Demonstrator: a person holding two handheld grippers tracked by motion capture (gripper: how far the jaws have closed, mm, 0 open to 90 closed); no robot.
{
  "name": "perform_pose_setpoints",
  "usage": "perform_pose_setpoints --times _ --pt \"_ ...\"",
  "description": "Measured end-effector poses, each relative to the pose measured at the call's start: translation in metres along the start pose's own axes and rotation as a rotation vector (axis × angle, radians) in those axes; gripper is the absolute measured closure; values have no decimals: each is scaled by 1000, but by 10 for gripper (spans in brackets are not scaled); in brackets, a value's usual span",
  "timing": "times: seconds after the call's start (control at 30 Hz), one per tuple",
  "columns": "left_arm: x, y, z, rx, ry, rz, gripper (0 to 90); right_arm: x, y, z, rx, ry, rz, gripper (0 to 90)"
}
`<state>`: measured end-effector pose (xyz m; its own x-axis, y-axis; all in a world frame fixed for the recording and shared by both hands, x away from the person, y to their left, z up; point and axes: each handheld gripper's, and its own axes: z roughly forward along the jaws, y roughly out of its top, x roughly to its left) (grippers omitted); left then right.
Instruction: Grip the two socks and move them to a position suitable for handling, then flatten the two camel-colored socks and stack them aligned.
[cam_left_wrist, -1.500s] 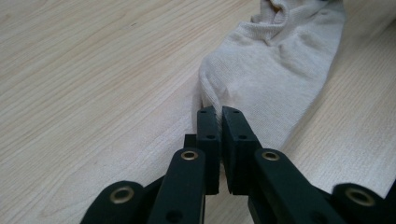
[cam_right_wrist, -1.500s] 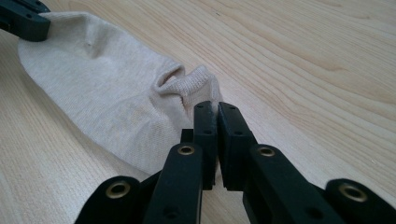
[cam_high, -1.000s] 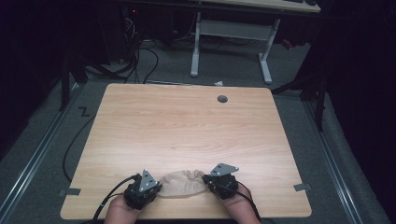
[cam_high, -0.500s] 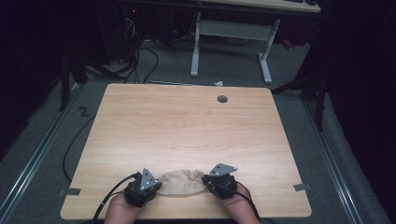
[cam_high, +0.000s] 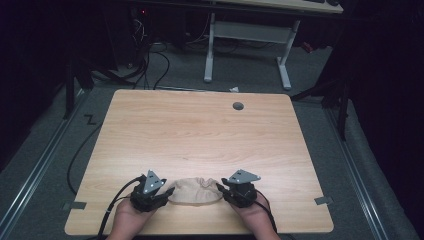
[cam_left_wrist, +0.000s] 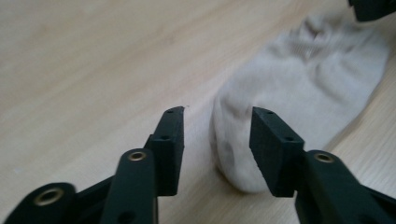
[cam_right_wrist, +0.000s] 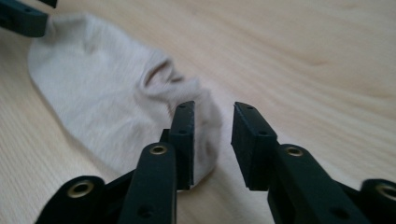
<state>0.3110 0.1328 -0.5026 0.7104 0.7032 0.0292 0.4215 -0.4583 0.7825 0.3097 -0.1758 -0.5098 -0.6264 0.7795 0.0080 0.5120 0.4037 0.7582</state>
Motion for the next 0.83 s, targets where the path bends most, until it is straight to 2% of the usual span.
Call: perform_pose_setpoints --times 0.07,0.17,0.3,0.43,0.53,0.67,0.77,0.83 --pt "5 2 -10 -53 7 -1 509 -4 -1 -7 -54 -11 25 667" --pt "17 -1 -17 -66 23 -21 472 -12 -1 -14 -106 -56 56 614" --pt "40 -8 -26 -62 62 -79 451 -26 -4 -12 -121 -118 79 550" --pt "61 -15 -30 -46 122 -124 453 -42 -11 -12 -130 -155 112 517" --pt "71 -17 -30 -46 132 -162 453 -49 -15 -16 -136 -189 127 496" --pt "75 -17 -27 -56 127 -184 451 -58 -23 -22 -135 -202 145 493" --pt "73 -18 -21 -25 118 -166 451 -63 -23 -26 -148 -215 163 492" --pt "71 -19 -19 -20 107 -171 451 -65 -23 -25 -149 -219 169 492"
